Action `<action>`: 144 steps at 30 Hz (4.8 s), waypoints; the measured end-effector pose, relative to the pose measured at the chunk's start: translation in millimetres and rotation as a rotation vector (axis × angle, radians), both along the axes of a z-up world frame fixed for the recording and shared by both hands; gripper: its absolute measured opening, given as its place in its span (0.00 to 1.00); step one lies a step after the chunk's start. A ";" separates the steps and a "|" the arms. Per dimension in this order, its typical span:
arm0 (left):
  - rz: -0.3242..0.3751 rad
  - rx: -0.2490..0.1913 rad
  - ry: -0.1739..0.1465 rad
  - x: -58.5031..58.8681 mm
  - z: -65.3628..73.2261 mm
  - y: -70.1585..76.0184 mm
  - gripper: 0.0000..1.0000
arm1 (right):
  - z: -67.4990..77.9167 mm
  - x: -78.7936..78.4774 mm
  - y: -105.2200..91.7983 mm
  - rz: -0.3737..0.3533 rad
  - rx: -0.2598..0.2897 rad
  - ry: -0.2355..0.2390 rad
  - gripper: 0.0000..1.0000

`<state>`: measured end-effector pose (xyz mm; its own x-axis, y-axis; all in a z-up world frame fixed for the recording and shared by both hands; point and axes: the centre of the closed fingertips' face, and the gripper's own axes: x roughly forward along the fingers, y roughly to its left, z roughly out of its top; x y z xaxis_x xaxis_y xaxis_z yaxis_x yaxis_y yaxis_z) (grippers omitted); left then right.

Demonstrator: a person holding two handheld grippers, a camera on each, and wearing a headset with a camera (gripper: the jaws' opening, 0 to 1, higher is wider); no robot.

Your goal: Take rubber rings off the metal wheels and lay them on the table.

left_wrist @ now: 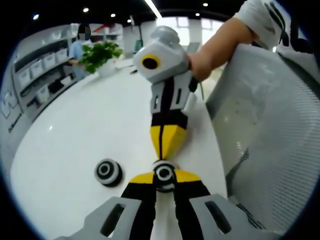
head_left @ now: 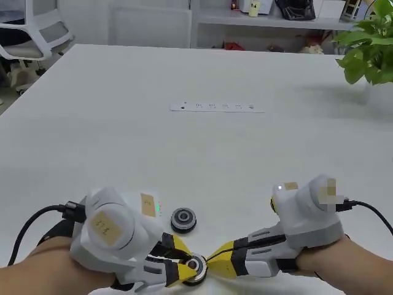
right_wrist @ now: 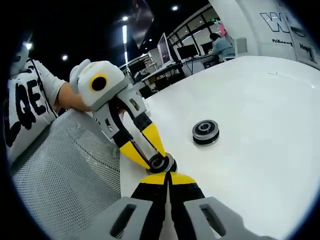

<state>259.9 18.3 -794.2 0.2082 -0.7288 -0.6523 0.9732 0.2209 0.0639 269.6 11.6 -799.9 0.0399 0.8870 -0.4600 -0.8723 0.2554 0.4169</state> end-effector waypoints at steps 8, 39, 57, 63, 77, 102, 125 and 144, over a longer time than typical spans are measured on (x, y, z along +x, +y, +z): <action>0.010 0.007 0.001 0.9 -0.1 -0.1 0.13 | 4.4 0.1 1.7 -0.015 0.026 0.021 0.00; 0.012 0.029 -0.001 0.8 -0.6 -0.3 0.12 | 9.6 -6.2 10.3 0.013 0.040 0.032 0.00; 0.012 0.029 -0.001 0.4 -0.5 -0.4 0.12 | 12.2 -7.4 11.0 0.012 0.054 0.039 0.00; 0.012 0.029 -0.002 0.4 -0.5 -0.3 0.12 | 13.9 -7.8 12.6 0.014 0.064 0.043 0.00; 0.011 0.026 -0.002 0.2 -0.2 -0.2 0.12 | 19.0 -7.5 14.9 0.007 0.094 0.056 0.00; 0.011 0.020 -0.003 0.1 -0.1 -0.7 0.13 | 16.1 3.1 9.6 -0.066 0.098 0.077 0.00; -0.009 0.018 -0.024 0.1 0.8 -1.2 0.14 | 11.8 3.0 7.9 -0.067 0.087 0.082 0.00; -0.023 -0.016 -0.019 -5.2 12.2 1.0 0.21 | 12.6 3.4 7.3 -0.065 0.089 0.080 0.00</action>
